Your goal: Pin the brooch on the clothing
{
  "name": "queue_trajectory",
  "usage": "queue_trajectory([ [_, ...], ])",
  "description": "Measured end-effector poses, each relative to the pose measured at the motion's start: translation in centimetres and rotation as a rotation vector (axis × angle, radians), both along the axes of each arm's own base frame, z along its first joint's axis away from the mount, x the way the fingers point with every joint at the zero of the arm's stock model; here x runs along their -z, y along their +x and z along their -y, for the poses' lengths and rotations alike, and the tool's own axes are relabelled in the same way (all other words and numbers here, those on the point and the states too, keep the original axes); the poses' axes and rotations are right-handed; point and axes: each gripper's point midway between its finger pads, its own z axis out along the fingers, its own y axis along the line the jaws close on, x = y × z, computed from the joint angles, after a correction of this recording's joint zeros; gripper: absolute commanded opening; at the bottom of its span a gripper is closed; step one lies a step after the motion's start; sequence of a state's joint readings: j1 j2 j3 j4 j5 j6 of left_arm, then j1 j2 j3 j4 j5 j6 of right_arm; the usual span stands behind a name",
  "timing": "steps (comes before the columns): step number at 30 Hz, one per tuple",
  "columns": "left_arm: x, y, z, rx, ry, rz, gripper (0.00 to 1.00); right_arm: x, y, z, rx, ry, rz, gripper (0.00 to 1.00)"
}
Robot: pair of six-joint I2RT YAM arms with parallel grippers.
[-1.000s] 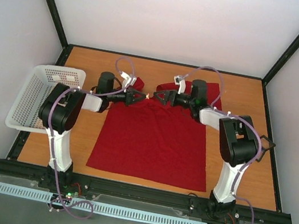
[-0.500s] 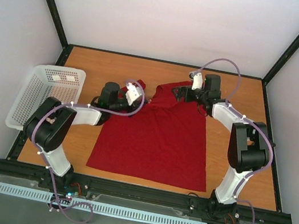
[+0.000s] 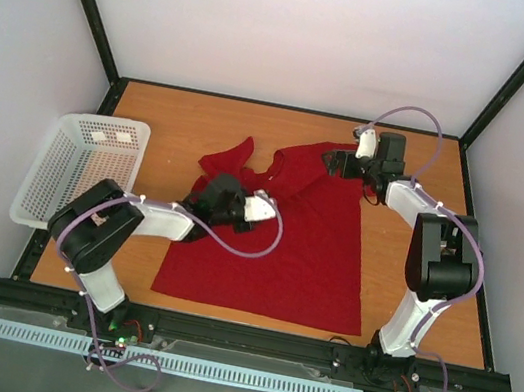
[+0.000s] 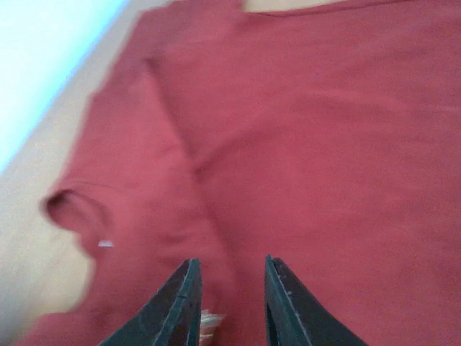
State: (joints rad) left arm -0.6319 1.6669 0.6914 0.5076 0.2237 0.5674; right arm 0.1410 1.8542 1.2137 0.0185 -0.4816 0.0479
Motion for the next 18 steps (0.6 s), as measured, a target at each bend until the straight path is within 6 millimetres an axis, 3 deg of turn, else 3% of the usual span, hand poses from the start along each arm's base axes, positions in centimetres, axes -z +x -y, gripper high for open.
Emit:
queue_trajectory([
  [2,1.5,-2.1,1.1,0.058,0.047,-0.051,0.43,0.0,0.1,0.1,0.005,-0.006,0.003,1.0],
  [6,3.0,-5.0,1.0,0.09,0.093,-0.192,0.53,-0.5,0.8,0.4,0.015,-0.029,0.019,1.0],
  [7,2.3,-5.4,0.7,0.084,0.072,-0.222,0.54,-0.7,1.1,0.4,0.015,-0.037,0.026,1.0],
  [9,-1.0,-5.3,-0.3,0.063,-0.018,-0.243,0.55,-1.2,1.7,0.6,0.02,-0.055,0.045,1.0],
  [13,-10.1,-2.9,-4.0,-0.038,-0.288,-0.217,0.62,-1.4,2.3,1.0,0.028,-0.096,0.063,1.0],
  [15,-12.0,-1.6,-5.0,-0.081,-0.364,-0.233,0.6,-0.9,2.3,1.1,0.025,-0.112,0.054,1.0],
  [18,-11.6,-0.1,-4.6,-0.102,-0.411,-0.345,0.53,0.0,2.2,1.0,0.02,-0.128,0.032,1.0],
])
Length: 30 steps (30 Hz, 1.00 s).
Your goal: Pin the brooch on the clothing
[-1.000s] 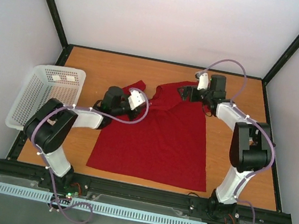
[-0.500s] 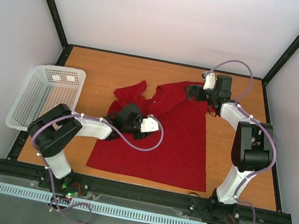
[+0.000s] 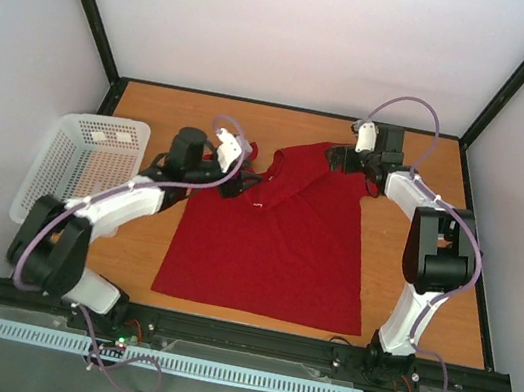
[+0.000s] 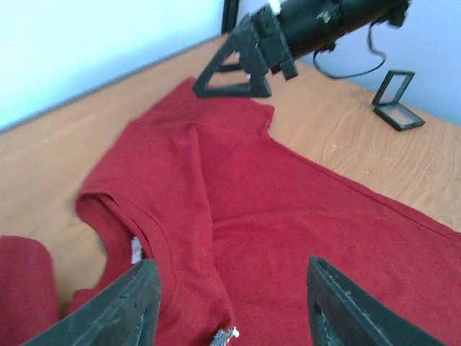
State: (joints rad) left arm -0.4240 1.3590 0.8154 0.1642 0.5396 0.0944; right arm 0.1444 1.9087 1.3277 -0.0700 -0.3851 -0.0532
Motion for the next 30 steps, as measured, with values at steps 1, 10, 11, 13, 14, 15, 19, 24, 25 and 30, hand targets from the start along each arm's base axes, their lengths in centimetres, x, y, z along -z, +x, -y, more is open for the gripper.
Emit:
queue_trajectory([
  [1,0.8,0.7,0.4,0.003,-0.006,-0.051,0.46,0.3,-0.1,-0.1,-0.003,-0.004,-0.007,1.0],
  [10,11.3,3.5,3.1,0.008,0.007,-0.517,0.22,1.0,-0.5,-0.3,-0.011,-0.013,-0.027,1.0],
  [11,12.1,3.3,3.2,0.007,0.007,-0.548,0.22,1.2,-0.6,-0.2,-0.01,-0.015,-0.03,1.0],
  [13,13.0,2.7,3.4,0.014,0.016,-0.594,0.22,1.5,-0.8,-0.2,-0.01,-0.016,-0.038,1.0],
  [14,13.2,2.4,3.5,0.016,0.019,-0.606,0.22,1.7,-0.9,-0.2,-0.01,-0.017,-0.042,1.0],
  [15,13.3,2.3,3.6,0.02,0.021,-0.611,0.21,1.7,-0.9,-0.2,-0.01,-0.017,-0.043,1.0],
  [19,13.5,1.7,3.9,0.031,0.027,-0.626,0.2,1.9,-1.0,-0.2,-0.011,-0.017,-0.048,1.0],
  [24,15.4,-1.1,4.8,0.068,0.067,-0.675,0.2,1.9,-1.0,-0.2,-0.011,-0.018,-0.048,1.0],
  [25,15.9,-1.9,4.8,0.076,0.077,-0.693,0.21,1.9,-1.0,-0.2,-0.011,-0.019,-0.049,1.0],
  [30,17.3,-5.5,3.7,0.081,0.126,-0.779,0.37,2.1,-1.0,-0.2,-0.022,-0.037,-0.05,1.0],
])
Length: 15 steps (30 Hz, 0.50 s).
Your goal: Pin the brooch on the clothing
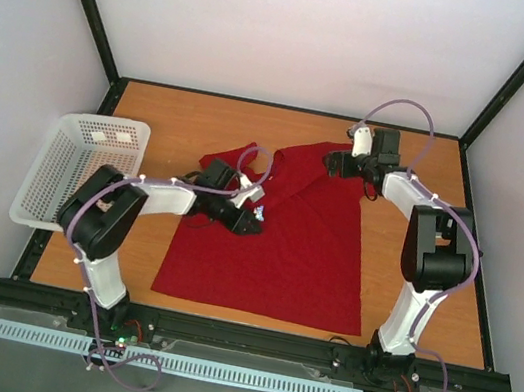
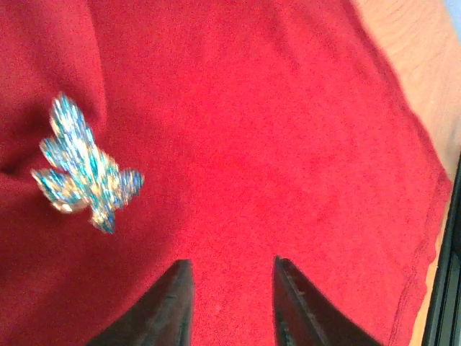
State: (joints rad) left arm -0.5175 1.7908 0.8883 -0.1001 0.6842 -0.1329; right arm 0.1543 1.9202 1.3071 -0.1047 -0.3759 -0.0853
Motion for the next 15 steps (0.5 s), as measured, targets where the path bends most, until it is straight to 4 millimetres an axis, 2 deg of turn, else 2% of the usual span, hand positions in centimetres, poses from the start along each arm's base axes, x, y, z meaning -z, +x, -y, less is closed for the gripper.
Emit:
queue_trajectory([
  [2,-2.0,0.5,-0.5,-0.019,-0.02,0.032,0.43,0.1,0.4,-0.2,-0.013,-0.023,0.008,1.0],
  [4,-4.8,2.1,-1.4,-0.057,-0.058,0.091,0.5,0.2,1.2,-0.7,-0.04,-0.059,0.024,1.0],
  [6,-7.2,4.5,-2.6,-0.112,-0.082,0.149,0.55,0.7,2.1,-1.5,-0.076,-0.101,0.035,1.0],
  [9,-10.4,10.0,-5.3,-0.231,-0.084,0.258,0.58,1.7,3.8,-2.4,-0.124,-0.179,0.045,1.0],
  [12,-11.2,14.5,-7.8,-0.332,-0.046,0.318,0.6,3.2,4.5,-3.0,-0.185,-0.251,0.04,1.0],
  [14,-10.4,17.8,-9.2,-0.386,0.01,0.349,0.62,3.9,4.8,-3.2,-0.222,-0.296,0.034,1.0],
  [15,-9.8,18.8,-9.6,-0.398,0.033,0.357,0.63,4.3,5.0,-3.3,-0.235,-0.309,0.029,1.0],
])
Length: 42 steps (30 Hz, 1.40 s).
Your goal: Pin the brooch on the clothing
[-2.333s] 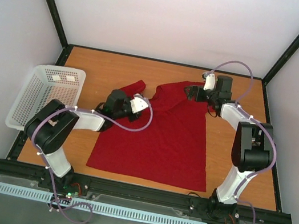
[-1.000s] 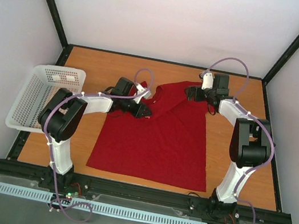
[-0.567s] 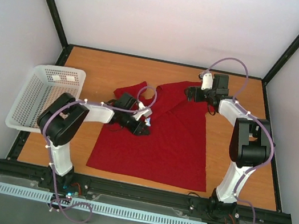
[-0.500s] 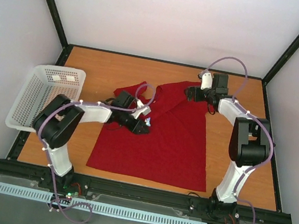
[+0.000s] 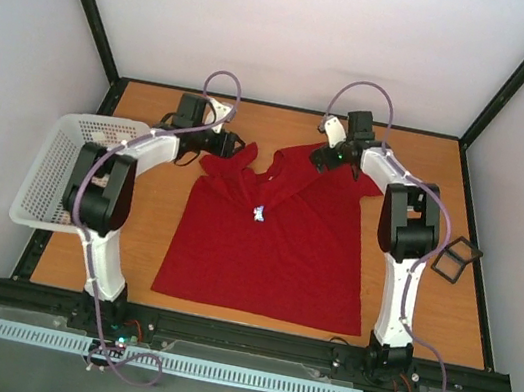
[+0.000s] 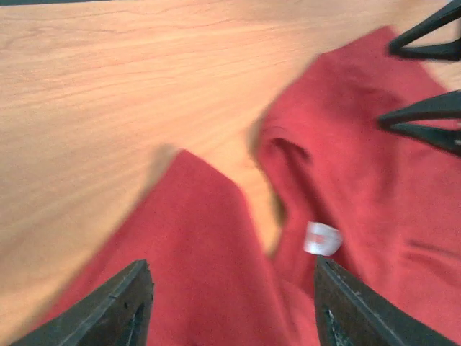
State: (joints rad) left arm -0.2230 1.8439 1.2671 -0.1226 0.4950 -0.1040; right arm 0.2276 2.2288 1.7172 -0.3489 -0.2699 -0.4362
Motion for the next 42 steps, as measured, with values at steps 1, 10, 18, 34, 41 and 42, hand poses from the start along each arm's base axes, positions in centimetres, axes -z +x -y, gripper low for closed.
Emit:
queue_trajectory([
  [1,1.0,1.2,-0.3,-0.012,0.03,-0.004,0.65,0.2,0.4,-0.1,-0.012,-0.016,-0.002,1.0],
  [10,7.1,7.1,1.0,0.054,0.12,-0.046,0.77,3.2,3.6,-0.4,-0.052,-0.102,-0.031,0.99],
  [18,8.5,8.2,2.9,0.096,0.118,-0.062,0.79,4.3,4.4,0.3,-0.006,-0.133,-0.059,0.85],
  [34,11.5,10.3,0.0,-0.093,0.301,-0.088,0.01,4.7,5.3,5.0,0.172,-0.119,-0.105,0.54],
  [41,10.8,13.5,-9.6,-0.31,0.318,-0.095,0.01,4.5,6.7,10.9,0.312,-0.134,-0.099,0.53],
  [42,10.4,14.0,-10.9,-0.341,0.321,-0.088,0.01,4.5,6.9,11.4,0.324,-0.134,-0.097,0.54],
])
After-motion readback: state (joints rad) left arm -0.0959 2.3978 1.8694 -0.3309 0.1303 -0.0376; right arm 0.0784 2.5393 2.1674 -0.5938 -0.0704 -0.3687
